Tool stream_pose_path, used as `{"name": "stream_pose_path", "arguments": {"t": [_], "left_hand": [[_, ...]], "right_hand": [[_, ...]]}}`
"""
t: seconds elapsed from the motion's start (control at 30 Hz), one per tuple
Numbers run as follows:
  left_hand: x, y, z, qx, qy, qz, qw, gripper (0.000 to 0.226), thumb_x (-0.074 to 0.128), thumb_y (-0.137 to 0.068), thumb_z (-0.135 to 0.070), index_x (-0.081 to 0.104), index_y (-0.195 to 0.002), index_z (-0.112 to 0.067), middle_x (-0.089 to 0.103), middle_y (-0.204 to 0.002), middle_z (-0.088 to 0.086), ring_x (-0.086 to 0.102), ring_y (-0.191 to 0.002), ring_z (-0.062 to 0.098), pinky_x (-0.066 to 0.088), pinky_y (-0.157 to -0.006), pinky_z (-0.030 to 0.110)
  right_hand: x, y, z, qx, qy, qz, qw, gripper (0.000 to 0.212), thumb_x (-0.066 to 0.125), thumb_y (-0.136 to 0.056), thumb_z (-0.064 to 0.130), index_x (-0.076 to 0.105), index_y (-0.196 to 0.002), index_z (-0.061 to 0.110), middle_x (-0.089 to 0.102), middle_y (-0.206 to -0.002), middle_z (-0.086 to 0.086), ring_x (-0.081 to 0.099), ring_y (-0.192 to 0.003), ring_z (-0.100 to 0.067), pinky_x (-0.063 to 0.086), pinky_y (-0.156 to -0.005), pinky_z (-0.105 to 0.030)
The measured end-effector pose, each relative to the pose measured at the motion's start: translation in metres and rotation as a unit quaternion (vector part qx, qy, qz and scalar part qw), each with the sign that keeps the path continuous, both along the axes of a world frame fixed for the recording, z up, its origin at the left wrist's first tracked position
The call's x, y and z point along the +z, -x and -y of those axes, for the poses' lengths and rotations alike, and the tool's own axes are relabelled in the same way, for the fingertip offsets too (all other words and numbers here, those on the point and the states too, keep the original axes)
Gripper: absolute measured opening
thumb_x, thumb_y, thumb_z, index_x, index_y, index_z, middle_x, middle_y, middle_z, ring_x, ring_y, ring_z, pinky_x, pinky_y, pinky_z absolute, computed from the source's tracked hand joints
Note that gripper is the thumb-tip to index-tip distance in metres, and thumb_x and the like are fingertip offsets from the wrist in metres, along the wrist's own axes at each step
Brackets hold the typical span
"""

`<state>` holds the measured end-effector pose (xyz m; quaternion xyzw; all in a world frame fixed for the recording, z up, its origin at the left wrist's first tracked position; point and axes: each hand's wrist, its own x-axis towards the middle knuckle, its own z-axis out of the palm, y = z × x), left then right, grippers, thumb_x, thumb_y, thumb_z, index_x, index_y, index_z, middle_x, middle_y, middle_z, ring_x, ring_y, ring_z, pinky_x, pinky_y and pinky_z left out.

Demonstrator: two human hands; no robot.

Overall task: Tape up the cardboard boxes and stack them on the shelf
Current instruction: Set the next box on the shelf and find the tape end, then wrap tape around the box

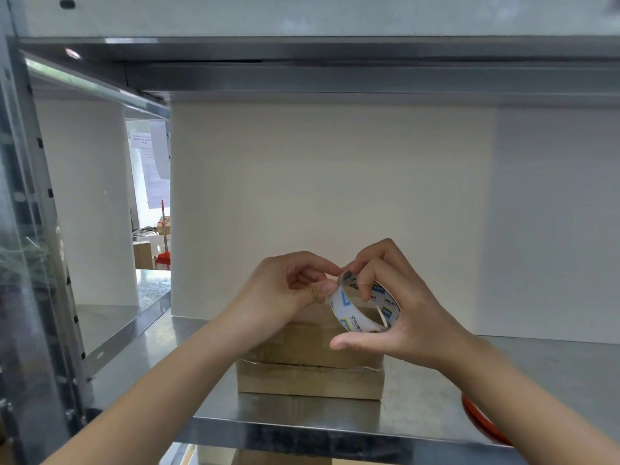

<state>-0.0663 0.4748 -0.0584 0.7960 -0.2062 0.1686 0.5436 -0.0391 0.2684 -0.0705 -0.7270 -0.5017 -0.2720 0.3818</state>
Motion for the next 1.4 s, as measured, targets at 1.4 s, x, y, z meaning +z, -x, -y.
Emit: {"name": "stream_pose_path", "arguments": {"t": [1.4], "left_hand": [[0.005, 0.021, 0.008, 0.101, -0.038, 0.078, 0.991, 0.049, 0.039, -0.092, -0.061, 0.060, -0.070, -0.023, 0.046, -0.047, -0.009, 0.042, -0.048, 0.011, 0.038, -0.057, 0.038]], "right_hand": [[0.042, 0.019, -0.050, 0.057, -0.214, -0.179, 0.959, 0.033, 0.043, -0.099, 0.021, 0.044, -0.066, 0.012, 0.042, -0.070, -0.015, 0.040, -0.065, -0.020, 0.038, -0.063, -0.027]]}}
